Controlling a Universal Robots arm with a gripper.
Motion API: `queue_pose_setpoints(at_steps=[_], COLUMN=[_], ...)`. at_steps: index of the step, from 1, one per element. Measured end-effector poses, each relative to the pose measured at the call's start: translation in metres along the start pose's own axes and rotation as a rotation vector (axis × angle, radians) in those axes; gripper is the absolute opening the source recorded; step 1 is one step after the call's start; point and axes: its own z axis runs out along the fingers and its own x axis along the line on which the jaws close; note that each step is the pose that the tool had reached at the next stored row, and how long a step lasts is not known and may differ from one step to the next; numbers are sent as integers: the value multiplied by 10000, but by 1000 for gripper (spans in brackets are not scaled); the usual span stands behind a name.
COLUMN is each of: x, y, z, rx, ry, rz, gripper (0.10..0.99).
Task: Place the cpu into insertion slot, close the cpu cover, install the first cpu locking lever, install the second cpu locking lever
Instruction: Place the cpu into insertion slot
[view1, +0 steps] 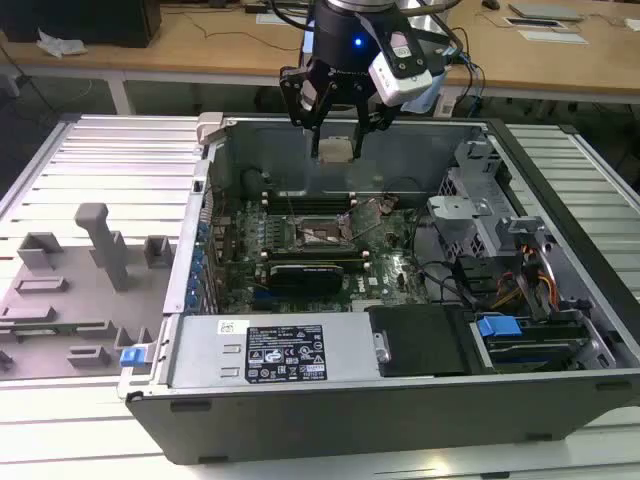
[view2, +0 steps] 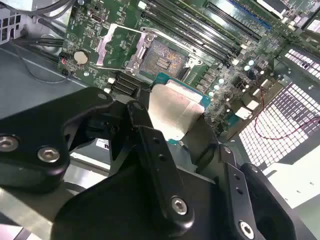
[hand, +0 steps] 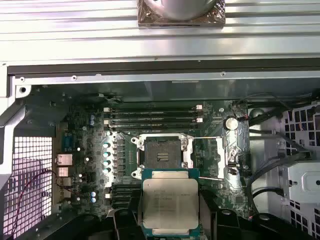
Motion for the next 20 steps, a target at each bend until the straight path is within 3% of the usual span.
queue_pose_setpoints(at_steps=[14,20], x=[0,-1], y=[-1,-6], z=[11,67], rx=[0,0], ry=[0,0], rz=[0,-1], gripper=[537,537])
